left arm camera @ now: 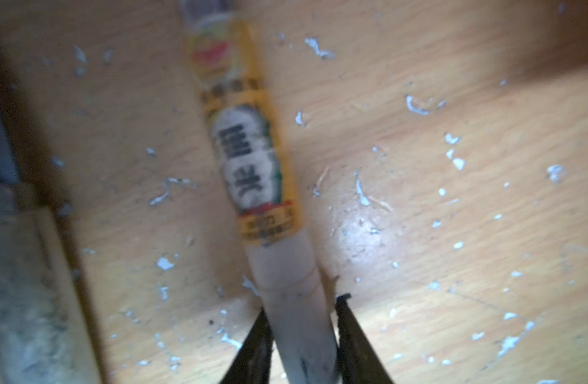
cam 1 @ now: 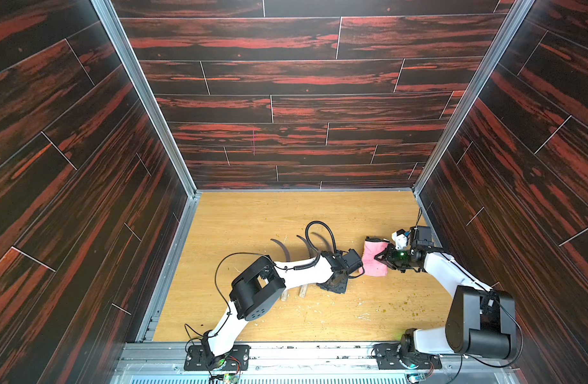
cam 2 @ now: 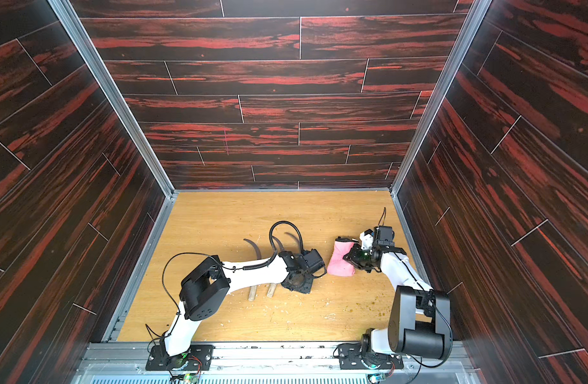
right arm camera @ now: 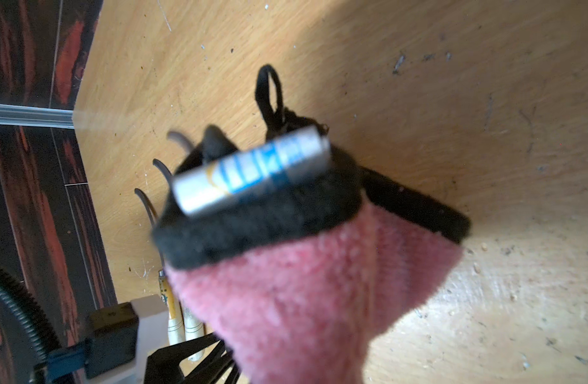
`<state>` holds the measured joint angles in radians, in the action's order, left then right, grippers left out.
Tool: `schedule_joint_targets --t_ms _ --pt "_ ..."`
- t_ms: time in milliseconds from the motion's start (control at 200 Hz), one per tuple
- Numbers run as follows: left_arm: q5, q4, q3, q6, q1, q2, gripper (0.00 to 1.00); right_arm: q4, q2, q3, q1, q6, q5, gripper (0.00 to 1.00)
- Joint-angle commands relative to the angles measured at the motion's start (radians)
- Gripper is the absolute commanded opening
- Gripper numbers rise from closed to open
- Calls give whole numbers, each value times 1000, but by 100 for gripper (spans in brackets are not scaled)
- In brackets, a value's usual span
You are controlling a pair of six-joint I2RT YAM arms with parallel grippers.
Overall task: Wipe small sickles with rags
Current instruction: Pick up the small sickle from the center of the board.
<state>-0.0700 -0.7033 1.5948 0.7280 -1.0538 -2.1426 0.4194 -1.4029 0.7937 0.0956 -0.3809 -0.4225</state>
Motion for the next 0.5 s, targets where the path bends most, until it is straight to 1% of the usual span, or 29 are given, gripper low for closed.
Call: schedule_joint_targets --t_ms 0,180,291,416,496 --pt "-12 -57 -9 -88 5 17 29 16 40 -12 -3 10 -28 9" --pt "-29 -37 -136 -215 6 94 24 27 56 -5 -4 8 -32 9" --pt "-43 18 -246 -270 6 157 24 44 66 8 -10 9 -32 9" --pt "-74 44 -301 -298 5 200 29 63 71 29 -27 12 -18 8" --pt "-74 69 -315 -309 6 216 35 71 70 43 -38 7 -12 9"
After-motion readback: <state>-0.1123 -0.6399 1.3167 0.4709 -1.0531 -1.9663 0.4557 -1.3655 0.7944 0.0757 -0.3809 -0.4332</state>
